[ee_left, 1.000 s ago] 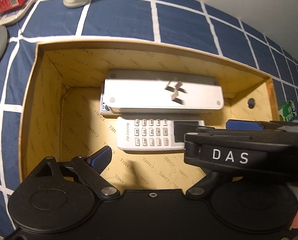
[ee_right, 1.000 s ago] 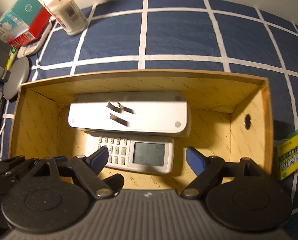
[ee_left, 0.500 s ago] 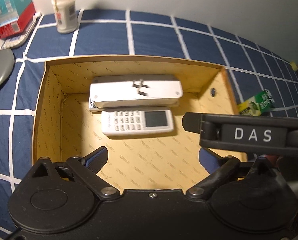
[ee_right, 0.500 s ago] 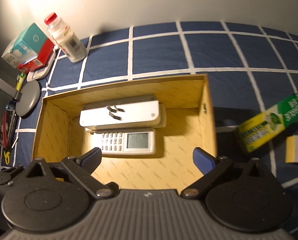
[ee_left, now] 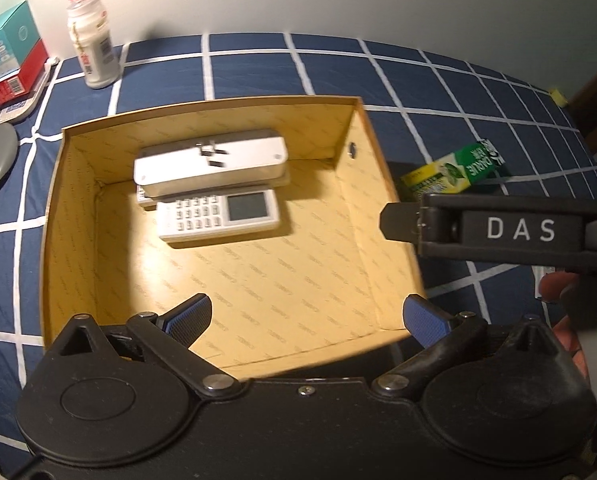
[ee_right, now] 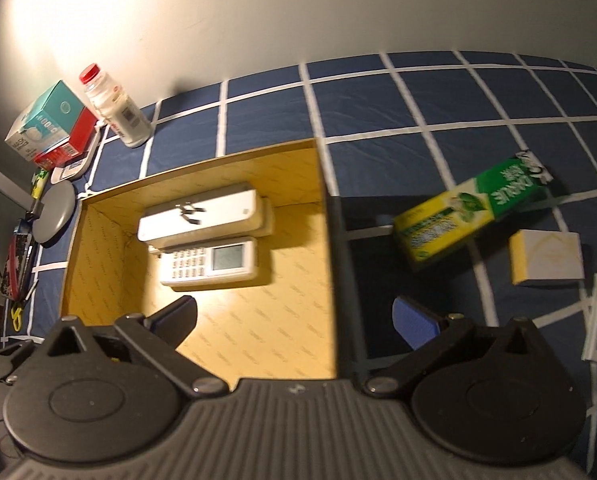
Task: Organize objects
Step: 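Move the right tool toward the green-and-yellow DARLIE toothpaste box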
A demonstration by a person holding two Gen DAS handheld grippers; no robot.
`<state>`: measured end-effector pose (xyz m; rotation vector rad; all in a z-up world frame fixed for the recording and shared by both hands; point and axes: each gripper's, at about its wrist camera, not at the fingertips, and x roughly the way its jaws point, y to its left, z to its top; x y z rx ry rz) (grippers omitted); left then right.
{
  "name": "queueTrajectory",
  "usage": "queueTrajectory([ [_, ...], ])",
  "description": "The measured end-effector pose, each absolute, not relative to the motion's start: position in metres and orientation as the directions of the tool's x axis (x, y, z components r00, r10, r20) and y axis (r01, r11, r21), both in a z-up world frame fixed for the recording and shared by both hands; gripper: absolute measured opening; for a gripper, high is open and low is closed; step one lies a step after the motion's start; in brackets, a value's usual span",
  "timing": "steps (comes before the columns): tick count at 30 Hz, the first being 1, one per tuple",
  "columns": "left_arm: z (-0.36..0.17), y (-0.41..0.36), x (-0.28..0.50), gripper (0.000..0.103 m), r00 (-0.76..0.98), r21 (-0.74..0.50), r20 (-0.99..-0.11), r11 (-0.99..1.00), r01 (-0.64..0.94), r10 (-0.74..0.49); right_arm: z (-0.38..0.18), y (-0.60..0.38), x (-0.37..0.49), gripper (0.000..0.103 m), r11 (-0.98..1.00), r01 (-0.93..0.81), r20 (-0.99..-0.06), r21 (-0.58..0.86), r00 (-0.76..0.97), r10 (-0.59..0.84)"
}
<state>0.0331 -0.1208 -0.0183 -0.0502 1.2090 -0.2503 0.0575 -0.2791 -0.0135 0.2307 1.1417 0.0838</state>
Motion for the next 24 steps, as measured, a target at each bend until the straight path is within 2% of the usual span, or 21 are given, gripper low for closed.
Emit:
queueTrajectory([
  [24, -0.025, -0.288, 0.046, 0.103, 0.343, -0.125, -0.928, 0.989, 0.076, -0.143, -0.014, -0.483, 0.067, 0.103, 0.973, 0.079, -0.892, 0.216, 0.420, 0.164],
])
